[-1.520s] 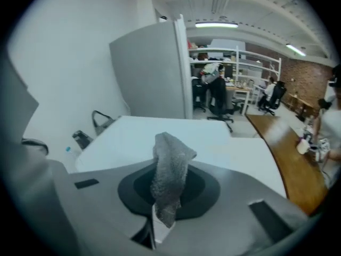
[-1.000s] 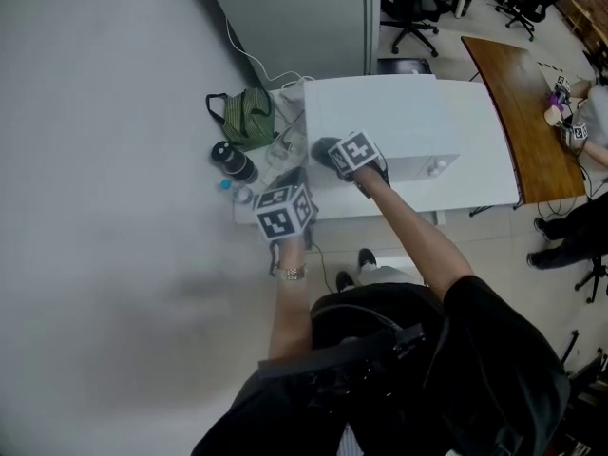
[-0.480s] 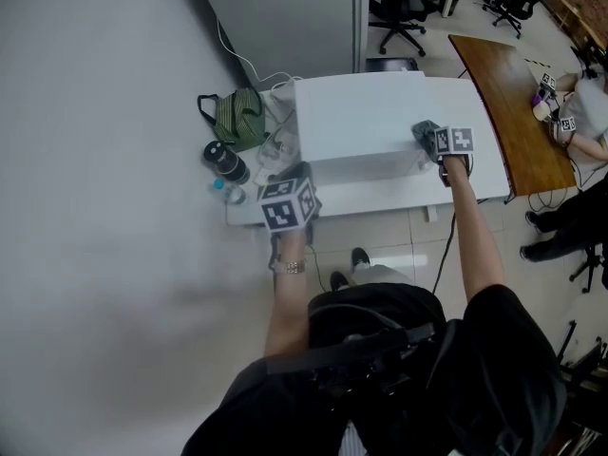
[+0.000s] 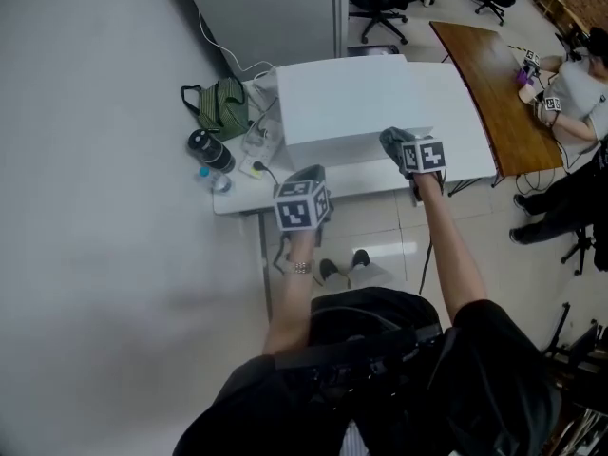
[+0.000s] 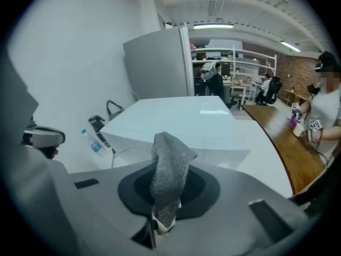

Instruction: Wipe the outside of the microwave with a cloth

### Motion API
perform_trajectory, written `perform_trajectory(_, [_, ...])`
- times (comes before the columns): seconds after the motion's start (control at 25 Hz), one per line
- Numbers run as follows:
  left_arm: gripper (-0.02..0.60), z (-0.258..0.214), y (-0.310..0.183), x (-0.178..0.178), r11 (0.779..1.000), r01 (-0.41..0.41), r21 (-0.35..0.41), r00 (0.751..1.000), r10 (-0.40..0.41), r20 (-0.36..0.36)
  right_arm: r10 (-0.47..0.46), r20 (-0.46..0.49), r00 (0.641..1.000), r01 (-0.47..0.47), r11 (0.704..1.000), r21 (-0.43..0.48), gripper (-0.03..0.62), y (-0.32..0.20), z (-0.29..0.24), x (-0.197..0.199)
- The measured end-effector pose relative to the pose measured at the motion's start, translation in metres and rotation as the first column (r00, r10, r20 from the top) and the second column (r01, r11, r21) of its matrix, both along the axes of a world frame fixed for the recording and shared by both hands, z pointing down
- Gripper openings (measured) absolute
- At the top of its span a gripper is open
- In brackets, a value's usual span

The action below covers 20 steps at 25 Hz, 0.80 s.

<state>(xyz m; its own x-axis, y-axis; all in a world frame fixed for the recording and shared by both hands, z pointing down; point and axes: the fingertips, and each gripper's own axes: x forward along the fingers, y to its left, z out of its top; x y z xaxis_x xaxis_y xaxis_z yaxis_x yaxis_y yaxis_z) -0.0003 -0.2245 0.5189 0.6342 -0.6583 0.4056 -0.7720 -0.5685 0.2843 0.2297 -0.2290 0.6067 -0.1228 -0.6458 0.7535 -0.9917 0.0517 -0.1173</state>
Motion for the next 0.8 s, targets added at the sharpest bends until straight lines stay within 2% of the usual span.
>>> perform_trajectory(0.12, [-0.006,-0.003,0.022,0.012,1.000,-0.019,0.012,1.000,0.019,0.021,-0.129,0.017,0.992,0.128,0.991,0.030,0.035,0.014,-0.002,-0.060])
perform_trajectory(0.24, [-0.006,-0.005,0.038,0.022,1.000,-0.012,0.018,0.999,0.011,0.041,-0.207,0.010,0.978,0.207,0.978,0.034,0.035,0.026,0.003,-0.096])
perform_trajectory(0.44, [-0.006,0.011,0.087,0.040,1.000,-0.005,-0.028,0.997,0.007,0.079,-0.247,0.112,0.963,0.240,0.968,0.074,0.035,0.073,0.001,-0.137])
perform_trajectory(0.6, [-0.006,0.032,0.120,0.047,0.997,0.034,-0.075,0.989,-0.022,0.148,-0.272,0.161,0.949,0.256,0.960,0.115,0.035,0.116,-0.007,-0.156])
perform_trajectory(0.8, [-0.006,0.020,0.131,0.046,0.997,0.071,-0.020,0.976,-0.066,0.208,-0.266,0.172,0.949,0.246,0.961,0.128,0.034,0.140,-0.014,-0.157])
